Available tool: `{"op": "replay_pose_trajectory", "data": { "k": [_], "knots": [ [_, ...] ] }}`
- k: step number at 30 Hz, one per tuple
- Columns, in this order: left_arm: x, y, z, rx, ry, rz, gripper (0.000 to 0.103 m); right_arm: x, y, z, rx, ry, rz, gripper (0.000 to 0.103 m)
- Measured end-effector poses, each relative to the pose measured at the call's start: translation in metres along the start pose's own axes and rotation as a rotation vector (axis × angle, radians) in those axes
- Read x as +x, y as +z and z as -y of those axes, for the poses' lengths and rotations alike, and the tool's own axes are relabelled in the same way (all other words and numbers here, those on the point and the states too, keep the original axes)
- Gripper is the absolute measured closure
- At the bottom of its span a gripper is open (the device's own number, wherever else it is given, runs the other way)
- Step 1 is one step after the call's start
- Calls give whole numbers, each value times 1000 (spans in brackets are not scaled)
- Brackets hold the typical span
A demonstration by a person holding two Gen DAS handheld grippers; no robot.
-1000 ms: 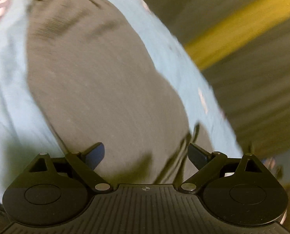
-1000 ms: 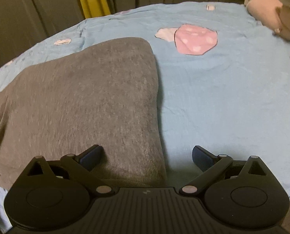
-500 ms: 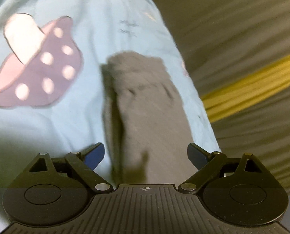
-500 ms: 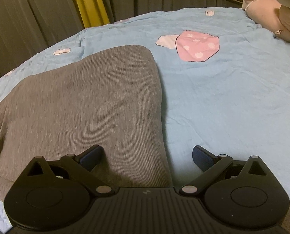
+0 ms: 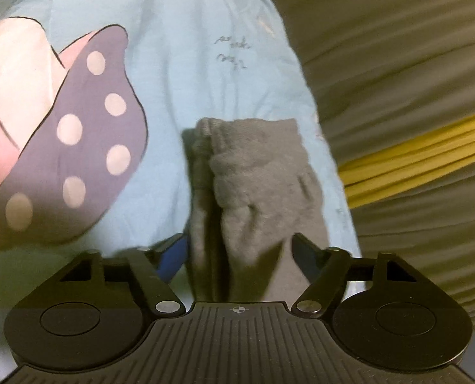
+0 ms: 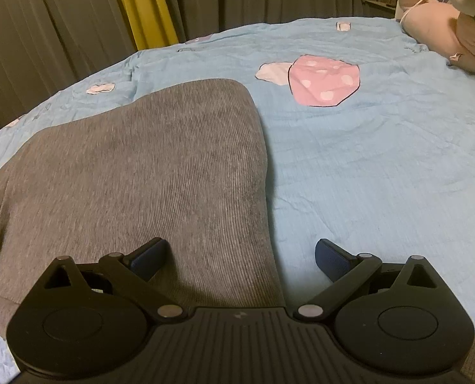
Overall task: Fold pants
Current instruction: 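Grasp the grey pant leg cuffs with the left gripper and lift them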
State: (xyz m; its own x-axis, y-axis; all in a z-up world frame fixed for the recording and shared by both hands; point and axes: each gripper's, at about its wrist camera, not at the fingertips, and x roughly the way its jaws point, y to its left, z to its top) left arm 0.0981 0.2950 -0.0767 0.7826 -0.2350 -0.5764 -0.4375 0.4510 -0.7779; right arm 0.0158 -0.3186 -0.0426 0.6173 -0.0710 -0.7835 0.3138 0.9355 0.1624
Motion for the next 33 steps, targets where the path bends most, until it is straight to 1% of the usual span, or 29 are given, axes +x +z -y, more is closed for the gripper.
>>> {"op": "replay_pose_trajectory", "data": {
  "k": [2,4,6,7,8,9,10,11,13,14,16,17,18,20,22,24,25,27,30,31,33],
  "knots": [
    [-2,1,-2,3,-6,-6,36,0,0,-1,-2,-2,2,4],
    [4,5,2,27,-2,-10,41,-1,0,-1,-2,-2,6,4],
    [4,4,9,99,8,0,61,-1,0,-1,-2,-3,9,4],
    [2,2,13,138,16,9,65,-1,0,0,-4,-2,9,4],
    [0,-1,17,184,8,25,73,-1,0,0,-4,-3,9,4],
    [-2,-5,20,233,-2,45,76,-1,0,0,-6,-3,9,4],
    [-3,-8,22,268,-8,60,77,-2,0,0,-7,-5,10,4],
    [-2,-9,23,281,-7,64,76,-2,0,0,-8,-6,12,4],
    [5,-7,21,267,28,44,70,-3,0,-1,-15,-9,20,4],
    [10,-6,21,251,43,30,64,-3,0,-2,-23,-12,25,4],
    [16,-2,25,236,57,22,63,-4,2,-4,-41,-21,36,4],
    [17,-2,29,235,71,25,69,-4,3,-5,-51,-27,41,4],
    [16,-3,34,251,80,37,76,-6,4,-7,-67,-40,54,4],
    [7,-9,45,312,79,83,81,-13,5,-13,-111,-100,121,4],
    [-4,-16,60,353,69,128,82,-20,5,-16,-140,-161,191,4],
    [-17,-23,80,393,40,170,83,-26,7,-12,-120,-178,232,4],
    [-23,-29,97,444,28,196,83,-29,8,-7,-90,-169,249,4],
    [-38,-51,134,593,-13,245,83,-35,10,3,-23,-144,280,4],
    [-61,-98,192,820,-127,286,82,-44,13,20,93,-112,321,4],
    [-67,-118,210,892,-177,286,82,-47,14,28,143,-99,339,4],
    [-73,-158,237,1009,-272,258,81,-54,12,40,220,-59,372,4]
  ]
}}
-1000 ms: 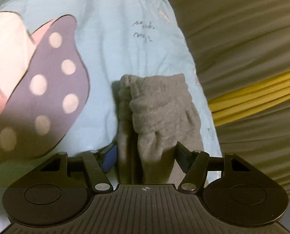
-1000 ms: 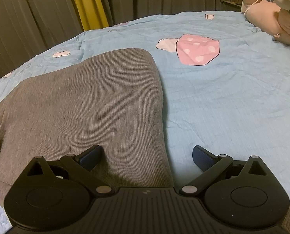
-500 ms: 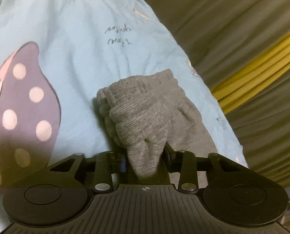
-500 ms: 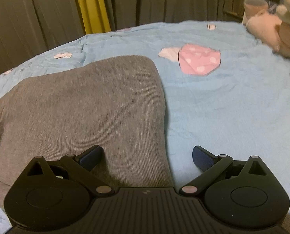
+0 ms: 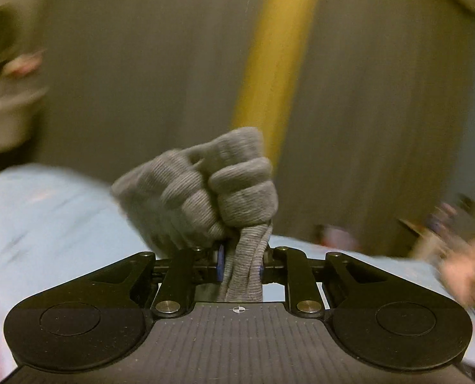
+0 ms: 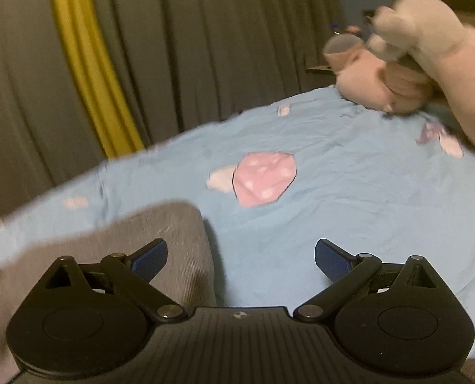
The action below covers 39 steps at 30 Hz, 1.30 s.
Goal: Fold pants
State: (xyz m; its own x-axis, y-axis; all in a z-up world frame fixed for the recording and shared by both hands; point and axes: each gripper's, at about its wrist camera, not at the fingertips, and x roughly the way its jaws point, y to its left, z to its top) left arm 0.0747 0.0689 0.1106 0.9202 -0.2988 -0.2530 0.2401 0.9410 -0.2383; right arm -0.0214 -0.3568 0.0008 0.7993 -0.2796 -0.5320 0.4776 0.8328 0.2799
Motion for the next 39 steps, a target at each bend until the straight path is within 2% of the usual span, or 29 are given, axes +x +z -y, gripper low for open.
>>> {"op": "replay_pose_trajectory", "data": {
  "k": [2,4,6,8,9,10,12,13,15,18,21,23,24,26,28,30,31,33,37,38,39],
  "knots": [
    [5,-10,48,70,-128,-22,78,-3,4,12,79,17,11,4],
    [16,-35,94,143,-230,-98,68,-3,6,20,106,27,-9,4],
    [30,-72,131,193,-290,-225,37,-4,6,25,120,34,-23,4],
    [46,-110,151,235,-290,-368,35,-6,6,26,119,52,-37,4],
    [52,-125,155,247,-254,-434,40,-6,6,25,107,65,-44,4],
    [57,-135,153,241,-219,-496,40,-6,6,24,92,82,-52,4],
    [57,-138,136,167,-167,-571,38,-7,6,20,67,120,-66,4],
    [54,-133,124,113,-144,-577,35,-7,6,19,57,143,-78,4],
    [43,-119,99,26,-87,-558,22,-7,9,15,52,188,-99,4],
    [27,-99,61,-12,38,-511,16,-6,10,3,73,295,-153,5],
    [20,-97,36,-13,266,-467,9,6,6,-7,102,384,-261,19],
    [26,-103,18,-8,365,-509,9,17,1,-11,107,382,-334,32],
    [30,-107,9,-49,389,-548,9,24,-2,-13,105,370,-369,32],
    [41,-114,-13,-194,374,-628,9,36,-5,-9,160,391,-438,30],
    [42,-118,-39,-351,395,-635,9,39,-4,-4,229,420,-459,24],
    [41,-120,-51,-418,473,-606,9,45,-3,-5,259,449,-491,22],
    [40,-123,-58,-444,504,-597,9,48,-3,-7,265,461,-506,22],
    [41,-126,-61,-474,515,-598,9,53,-6,-11,277,471,-538,22],
    [51,-128,-61,-459,528,-621,8,67,-8,-12,322,468,-568,22],
    [53,-130,-60,-458,530,-620,8,65,-8,-13,316,470,-564,31],
    [54,-131,-61,-461,531,-616,8,64,-8,-15,297,462,-551,37]
  ]
}}
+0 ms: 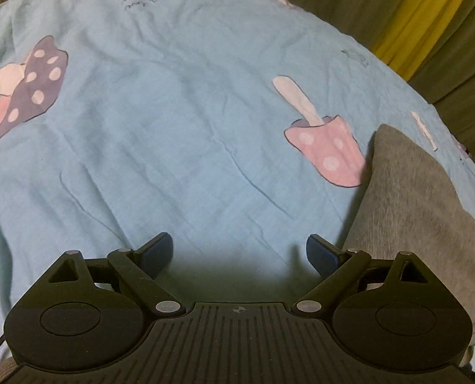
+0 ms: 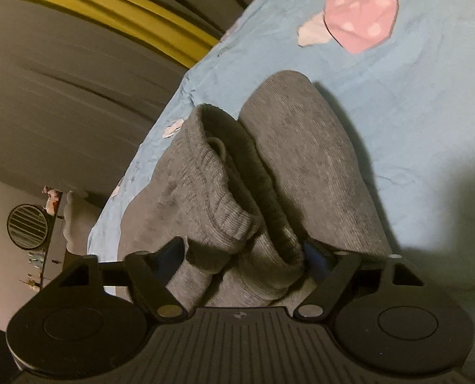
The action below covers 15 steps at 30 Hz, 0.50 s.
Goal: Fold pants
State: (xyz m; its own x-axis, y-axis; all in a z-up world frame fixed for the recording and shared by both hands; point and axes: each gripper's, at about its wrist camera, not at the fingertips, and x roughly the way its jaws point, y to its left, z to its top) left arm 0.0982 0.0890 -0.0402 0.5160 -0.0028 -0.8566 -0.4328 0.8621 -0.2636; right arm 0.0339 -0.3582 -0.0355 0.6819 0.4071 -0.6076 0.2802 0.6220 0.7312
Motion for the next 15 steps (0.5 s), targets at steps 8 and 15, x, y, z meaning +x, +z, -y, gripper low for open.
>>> {"op": "replay_pose_trajectory", "data": {
  "k": [8,15],
  "knots": [
    [-4,-2,-7,-28,-1,-1,8,-2,0,5,29,30,-11,36],
    [-7,-2,-17,-96,-42,28,8,8,-1,-12,-24,-4,-22,41]
  ]
}}
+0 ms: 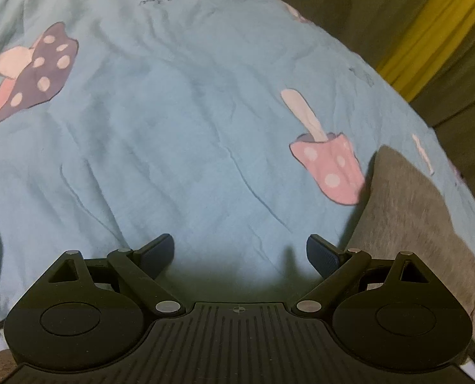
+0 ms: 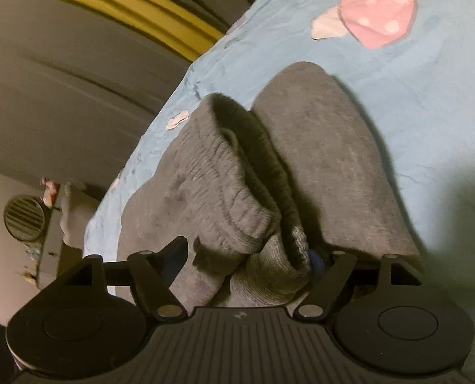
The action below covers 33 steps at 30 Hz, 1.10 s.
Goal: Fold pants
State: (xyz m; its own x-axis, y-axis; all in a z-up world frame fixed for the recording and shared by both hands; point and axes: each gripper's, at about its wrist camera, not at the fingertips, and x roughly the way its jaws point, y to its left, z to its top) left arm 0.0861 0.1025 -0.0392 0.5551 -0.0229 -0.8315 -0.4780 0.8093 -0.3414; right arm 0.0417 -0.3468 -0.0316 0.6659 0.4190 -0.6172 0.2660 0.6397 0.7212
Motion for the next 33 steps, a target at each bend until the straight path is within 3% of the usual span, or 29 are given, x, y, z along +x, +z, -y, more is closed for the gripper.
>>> {"op": "replay_pose_trajectory", "data": {
  "k": [1,4,10,12,13,17,18,21,23,25,27,29,30,32,33],
  "knots": [
    [-1,0,-2,-10,-6,1,8,0,-2,-3,-21,0,9,57],
    [-3,0,-5,-30,-20,4,8,0,-6,-6,-37,1,36,58],
    [-2,1,-4,-26,-20,2,8,7,-4,3,65,25,18,44],
    [-2,1,-4,-23,-19,2,8,10,-3,-5,33,-12,19,49],
    [-2,1,-4,-23,-18,2,8,11,-4,-13,-8,-52,29,57],
    [-3,1,-6,-34,-27,3,8,6,-7,-50,-150,-119,62,63],
    [-3,1,-6,-38,-29,3,8,2,-6,-58,-159,-95,72,63],
    [-4,1,-8,-48,-37,3,8,-28,-3,-85,-143,100,134,64],
    [-3,1,-7,-39,-57,-11,8,-49,-1,-86,-94,283,184,64],
    [-3,0,-4,0,-101,-27,8,-58,-1,-77,-59,360,208,64],
    [-3,-1,2,50,-132,-47,8,-59,-4,-60,-44,314,211,64],
    [-1,-3,8,88,-158,-72,8,-50,-11,-38,-23,158,186,64],
    [0,-4,10,100,-167,-84,8,-39,-14,-24,-19,18,155,64],
    [3,-5,13,121,-194,-117,8,-18,-21,0,14,-156,61,64],
    [5,-6,14,137,-214,-143,8,-17,-26,10,42,-125,69,64]
  ]
}}
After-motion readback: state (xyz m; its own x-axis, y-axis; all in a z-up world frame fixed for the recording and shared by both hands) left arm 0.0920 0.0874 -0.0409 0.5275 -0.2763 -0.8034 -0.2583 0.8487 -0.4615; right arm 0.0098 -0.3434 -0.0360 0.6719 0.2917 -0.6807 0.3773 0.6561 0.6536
